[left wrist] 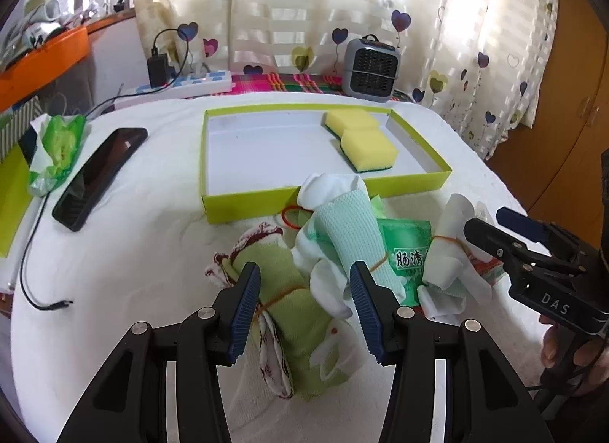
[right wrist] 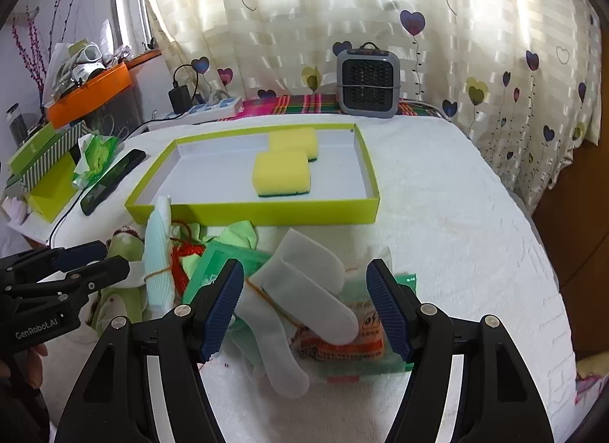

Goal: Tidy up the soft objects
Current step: 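Grasp the mint rolled towel with the left tool while the right tool grasps a white sock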

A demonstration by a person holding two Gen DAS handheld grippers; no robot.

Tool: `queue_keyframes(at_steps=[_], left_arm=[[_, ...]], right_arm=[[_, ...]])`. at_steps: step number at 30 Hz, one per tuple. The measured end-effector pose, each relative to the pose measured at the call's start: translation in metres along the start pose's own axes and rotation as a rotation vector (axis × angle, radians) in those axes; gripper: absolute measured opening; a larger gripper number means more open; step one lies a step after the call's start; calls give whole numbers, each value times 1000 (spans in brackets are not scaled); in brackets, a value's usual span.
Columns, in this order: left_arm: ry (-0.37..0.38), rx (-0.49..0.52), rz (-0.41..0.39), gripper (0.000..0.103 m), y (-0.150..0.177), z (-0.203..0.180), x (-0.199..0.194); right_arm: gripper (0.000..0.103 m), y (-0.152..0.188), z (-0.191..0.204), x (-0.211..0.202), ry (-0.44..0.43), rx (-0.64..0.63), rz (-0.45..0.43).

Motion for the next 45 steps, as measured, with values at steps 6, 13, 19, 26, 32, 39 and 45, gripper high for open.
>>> queue_keyframes(at_steps=[6,13,19,26,32,39,45], left_arm=[[15,-41,-10,48,12,8,-2],[37,-112,6,62,27,20,2],[50,-131,-1,62,29,22,1],[56,-139,13,62,29,23,5],[0,-104,-20,62,17,19,-6],[51,-81,-23,62,-2,4,-6],[90,-43,-8,62,-15,-16,2]], right_arm=[[68,8,-7,-2,-15,37,-1],[68,16,-6,7,-41,55,25],[68,12,-4,8,-52,71,14],[68,10,0,10,-19,55,3],[68,8,-3,19,27,62,23],[68,12,-3,22,30,58,34],[52,15,-1,23,10,48,43]])
Point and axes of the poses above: each gripper's, at about its wrist camera, not at the fingertips, and x roughly the way its jaws point, z to its left, y to its underside, the point moved 4 cm from there along x, roughly the way its jaws point, and after that the axes turned 9 degrees about x, right-handed, at the moved point
